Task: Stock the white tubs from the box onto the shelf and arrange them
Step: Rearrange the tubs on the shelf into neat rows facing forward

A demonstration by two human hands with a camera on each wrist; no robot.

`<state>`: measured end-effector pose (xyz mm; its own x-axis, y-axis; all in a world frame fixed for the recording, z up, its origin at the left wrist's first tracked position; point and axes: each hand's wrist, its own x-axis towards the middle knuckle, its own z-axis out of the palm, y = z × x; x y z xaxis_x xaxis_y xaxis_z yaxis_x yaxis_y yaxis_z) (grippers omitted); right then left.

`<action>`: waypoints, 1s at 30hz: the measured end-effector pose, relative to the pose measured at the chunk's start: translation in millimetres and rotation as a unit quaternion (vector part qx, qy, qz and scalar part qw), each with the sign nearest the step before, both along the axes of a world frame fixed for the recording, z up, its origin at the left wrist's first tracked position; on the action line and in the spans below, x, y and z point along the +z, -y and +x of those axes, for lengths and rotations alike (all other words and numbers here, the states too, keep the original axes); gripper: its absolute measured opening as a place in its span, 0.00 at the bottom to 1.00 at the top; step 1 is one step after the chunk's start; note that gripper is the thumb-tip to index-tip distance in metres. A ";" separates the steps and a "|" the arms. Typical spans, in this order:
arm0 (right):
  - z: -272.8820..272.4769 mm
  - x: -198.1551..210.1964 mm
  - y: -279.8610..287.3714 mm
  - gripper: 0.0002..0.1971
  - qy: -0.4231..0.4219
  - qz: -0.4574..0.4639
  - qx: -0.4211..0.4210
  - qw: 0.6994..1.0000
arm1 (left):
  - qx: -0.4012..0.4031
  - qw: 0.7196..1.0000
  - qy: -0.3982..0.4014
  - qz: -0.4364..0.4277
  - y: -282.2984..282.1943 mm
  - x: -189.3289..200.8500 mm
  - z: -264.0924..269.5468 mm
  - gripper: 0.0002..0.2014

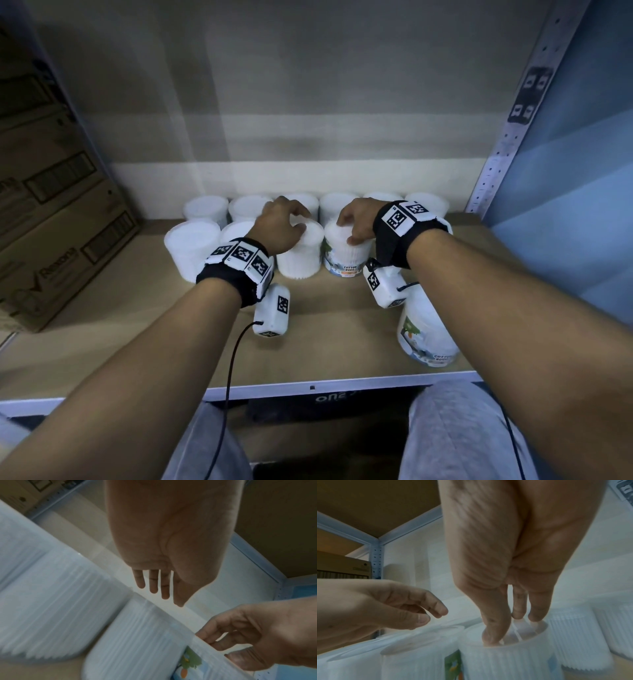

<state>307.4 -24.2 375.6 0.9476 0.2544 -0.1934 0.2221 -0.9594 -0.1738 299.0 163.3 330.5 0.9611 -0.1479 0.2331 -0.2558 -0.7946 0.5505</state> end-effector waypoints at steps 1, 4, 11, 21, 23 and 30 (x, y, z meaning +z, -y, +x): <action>0.4 0.1 -0.6 0.27 0.001 -0.001 0.000 1.000 | 0.016 1.000 0.006 0.009 1.7 -1.2 -1.3 0.13; 1.2 -0.7 -2.1 0.26 0.009 -0.009 0.001 1.000 | 0.047 0.998 0.008 0.044 7.0 -7.4 -5.2 0.17; 1.6 -3.1 -2.4 0.26 0.013 -0.015 0.000 1.000 | 0.058 0.995 0.006 0.083 11.7 -13.2 -7.1 0.20; -0.5 -2.9 -2.4 0.26 0.020 -0.023 0.012 0.999 | -0.037 0.987 -0.089 0.127 4.2 2.3 -1.9 0.20; -0.5 -2.8 -2.4 0.26 0.019 -0.024 0.013 0.999 | -0.057 0.987 -0.102 0.113 2.3 5.3 -2.3 0.22; -2.5 -2.2 -2.0 0.26 0.020 -0.017 0.010 1.000 | 0.051 0.997 -0.021 0.051 11.8 3.2 -0.4 0.22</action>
